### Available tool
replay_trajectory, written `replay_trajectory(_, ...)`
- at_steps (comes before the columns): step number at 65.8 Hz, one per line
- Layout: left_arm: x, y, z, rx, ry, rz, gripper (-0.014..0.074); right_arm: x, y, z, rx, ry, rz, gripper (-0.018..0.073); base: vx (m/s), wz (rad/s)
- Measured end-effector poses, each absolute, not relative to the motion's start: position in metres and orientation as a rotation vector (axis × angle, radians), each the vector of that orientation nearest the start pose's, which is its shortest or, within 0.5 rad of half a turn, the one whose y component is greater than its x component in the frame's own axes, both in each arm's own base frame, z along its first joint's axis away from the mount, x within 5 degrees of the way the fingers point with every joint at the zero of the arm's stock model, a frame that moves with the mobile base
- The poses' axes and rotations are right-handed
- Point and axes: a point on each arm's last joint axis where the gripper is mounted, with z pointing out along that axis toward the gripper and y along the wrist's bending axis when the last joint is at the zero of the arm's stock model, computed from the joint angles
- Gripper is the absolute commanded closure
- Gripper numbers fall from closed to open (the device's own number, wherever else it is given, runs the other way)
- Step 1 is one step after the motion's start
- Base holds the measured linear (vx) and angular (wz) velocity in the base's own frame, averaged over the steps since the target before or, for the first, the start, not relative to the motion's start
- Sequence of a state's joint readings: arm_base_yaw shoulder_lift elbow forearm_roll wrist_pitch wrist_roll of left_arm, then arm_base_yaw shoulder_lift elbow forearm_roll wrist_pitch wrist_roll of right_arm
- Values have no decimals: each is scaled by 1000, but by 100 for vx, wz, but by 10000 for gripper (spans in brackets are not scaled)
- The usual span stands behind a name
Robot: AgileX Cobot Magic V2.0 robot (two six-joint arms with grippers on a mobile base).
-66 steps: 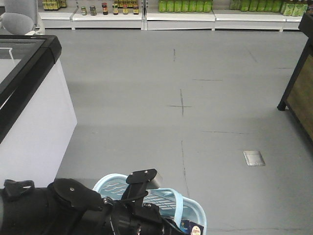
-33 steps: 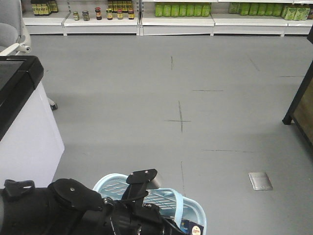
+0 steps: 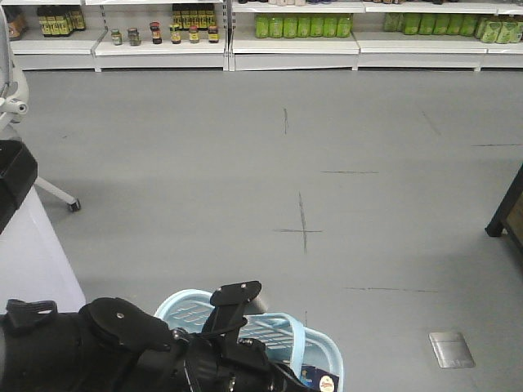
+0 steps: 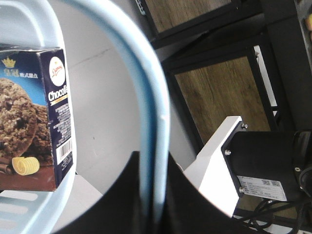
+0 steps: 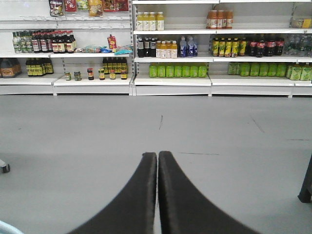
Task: Left arm holds basket, right arm returns cookies
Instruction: 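Drive forward toward the drink shelves holding the basket in the left gripper, then drive up to the drink shelves and turn along them, basket held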
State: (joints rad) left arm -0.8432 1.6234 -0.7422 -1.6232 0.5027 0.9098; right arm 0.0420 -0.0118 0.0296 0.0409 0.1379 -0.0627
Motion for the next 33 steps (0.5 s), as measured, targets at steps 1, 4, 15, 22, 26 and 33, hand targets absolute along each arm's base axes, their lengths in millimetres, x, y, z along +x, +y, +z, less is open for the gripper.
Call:
replay_trajectory(1, 168, -255, 184, 446, 2599, -1264, 603, 56, 3, 191, -57, 1638, 20, 568, 40, -1)
replay_trajectory(4, 168, -255, 184, 446, 2599, -1264, 603, 56, 3, 191, -57, 1638, 20, 568, 40, -1)
replay_trajectory(15, 168, -255, 184, 446, 2599, -1264, 603, 56, 3, 191, -57, 1638, 20, 568, 40, -1)
replay_trajectory(22, 168, -255, 184, 446, 2599, -1264, 603, 56, 3, 191, -57, 1638, 20, 568, 39, -2)
replay_trajectory(26, 168, -255, 184, 446, 2599, -1264, 603, 56, 3, 191, -57, 1638, 20, 568, 39, -2)
replay_trajectory(33, 168, -255, 184, 446, 2599, -1264, 603, 56, 3, 191, -57, 1638, 20, 568, 38, -2)
